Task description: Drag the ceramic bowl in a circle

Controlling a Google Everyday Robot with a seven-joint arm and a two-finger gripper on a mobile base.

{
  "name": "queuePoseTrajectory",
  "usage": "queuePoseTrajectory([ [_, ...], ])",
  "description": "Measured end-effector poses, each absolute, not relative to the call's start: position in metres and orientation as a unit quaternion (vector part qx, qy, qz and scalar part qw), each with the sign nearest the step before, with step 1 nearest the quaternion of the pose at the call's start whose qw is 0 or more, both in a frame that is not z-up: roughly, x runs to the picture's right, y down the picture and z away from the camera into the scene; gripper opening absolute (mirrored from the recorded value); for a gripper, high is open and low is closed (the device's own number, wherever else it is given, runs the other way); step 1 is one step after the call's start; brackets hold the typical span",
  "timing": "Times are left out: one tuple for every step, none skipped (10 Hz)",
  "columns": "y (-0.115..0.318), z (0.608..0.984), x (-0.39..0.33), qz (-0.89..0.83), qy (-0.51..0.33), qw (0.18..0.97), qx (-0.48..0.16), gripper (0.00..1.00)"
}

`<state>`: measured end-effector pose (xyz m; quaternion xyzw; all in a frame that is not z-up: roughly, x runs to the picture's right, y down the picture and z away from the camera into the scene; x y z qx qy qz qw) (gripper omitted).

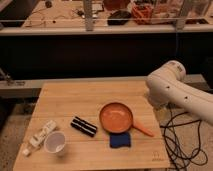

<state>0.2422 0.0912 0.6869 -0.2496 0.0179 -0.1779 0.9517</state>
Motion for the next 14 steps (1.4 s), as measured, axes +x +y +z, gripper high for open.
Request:
queuePoseTrajectory([
  [0.091, 0.688, 0.240, -0.196, 0.014, 0.949, -0.248, 0.80],
  [0.090, 0.688, 0.238, -0.218, 0.009, 0.944, -0.247, 0.80],
  [0.089, 0.689, 0.235, -0.244, 0.002, 0.938, -0.245, 0.80],
  [0.088, 0.689, 0.233, -0.250, 0.001, 0.937, -0.243, 0.80],
  [0.088, 0.690, 0.232, -0.256, 0.000, 0.936, -0.242, 0.80],
  [0.087, 0.690, 0.231, -0.270, -0.003, 0.932, -0.240, 0.80],
  [0.086, 0.691, 0.229, -0.282, -0.006, 0.929, -0.239, 0.80],
  [0.086, 0.692, 0.228, -0.295, -0.008, 0.926, -0.236, 0.80],
  [0.086, 0.693, 0.225, -0.310, -0.012, 0.921, -0.234, 0.80],
  [0.086, 0.694, 0.223, -0.318, -0.014, 0.919, -0.233, 0.80],
  [0.086, 0.696, 0.220, -0.330, -0.016, 0.915, -0.230, 0.80],
  [0.085, 0.697, 0.218, -0.340, -0.018, 0.912, -0.228, 0.80],
  [0.086, 0.699, 0.217, -0.350, -0.020, 0.909, -0.226, 0.80],
  [0.085, 0.700, 0.215, -0.361, -0.023, 0.905, -0.224, 0.80],
])
